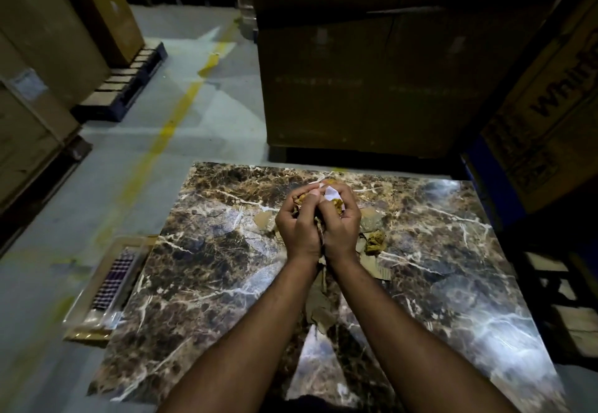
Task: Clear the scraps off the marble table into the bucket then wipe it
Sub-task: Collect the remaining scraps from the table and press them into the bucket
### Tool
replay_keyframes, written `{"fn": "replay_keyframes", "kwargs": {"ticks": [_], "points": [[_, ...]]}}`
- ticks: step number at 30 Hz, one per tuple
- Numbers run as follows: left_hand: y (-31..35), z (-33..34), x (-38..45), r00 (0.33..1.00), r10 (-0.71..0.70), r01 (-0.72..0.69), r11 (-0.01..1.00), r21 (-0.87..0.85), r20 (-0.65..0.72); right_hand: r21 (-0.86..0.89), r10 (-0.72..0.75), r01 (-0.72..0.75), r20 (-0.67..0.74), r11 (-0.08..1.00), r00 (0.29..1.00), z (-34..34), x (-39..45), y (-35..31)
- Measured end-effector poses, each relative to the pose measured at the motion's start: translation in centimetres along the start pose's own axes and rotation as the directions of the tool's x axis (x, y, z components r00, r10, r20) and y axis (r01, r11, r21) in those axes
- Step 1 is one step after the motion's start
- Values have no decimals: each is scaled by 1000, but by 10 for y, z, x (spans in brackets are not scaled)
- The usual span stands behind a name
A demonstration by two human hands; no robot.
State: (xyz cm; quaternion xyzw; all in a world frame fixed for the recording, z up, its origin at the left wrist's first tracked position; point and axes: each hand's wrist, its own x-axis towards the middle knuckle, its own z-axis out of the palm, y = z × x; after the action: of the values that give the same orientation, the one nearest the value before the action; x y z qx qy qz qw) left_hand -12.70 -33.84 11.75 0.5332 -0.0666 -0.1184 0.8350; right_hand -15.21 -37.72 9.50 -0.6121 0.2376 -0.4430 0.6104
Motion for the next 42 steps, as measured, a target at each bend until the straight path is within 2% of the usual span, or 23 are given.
{"fn": "replay_keyframes", "kwargs": {"ticks": [11, 19, 24, 32, 42], "points": [[9, -21, -8, 967, 123, -114, 992, 50, -222, 82, 19, -37, 208, 996, 978, 17, -13, 6], [54, -85, -9, 869, 245, -238, 969, 71, -429, 142, 10, -77, 422, 987, 907, 86, -55, -7], [91, -155, -26, 746, 333, -322, 938, 125, -576, 151, 24, -134, 572, 979, 820, 143, -116, -13], [154, -320, -106, 513, 365, -393, 904, 165, -777, 172, 13, -253, 803, 952, 596, 231, -287, -46], [231, -538, -239, 249, 393, -400, 874, 275, -885, 66, 53, -348, 945, 935, 322, 320, -537, -85]]}}
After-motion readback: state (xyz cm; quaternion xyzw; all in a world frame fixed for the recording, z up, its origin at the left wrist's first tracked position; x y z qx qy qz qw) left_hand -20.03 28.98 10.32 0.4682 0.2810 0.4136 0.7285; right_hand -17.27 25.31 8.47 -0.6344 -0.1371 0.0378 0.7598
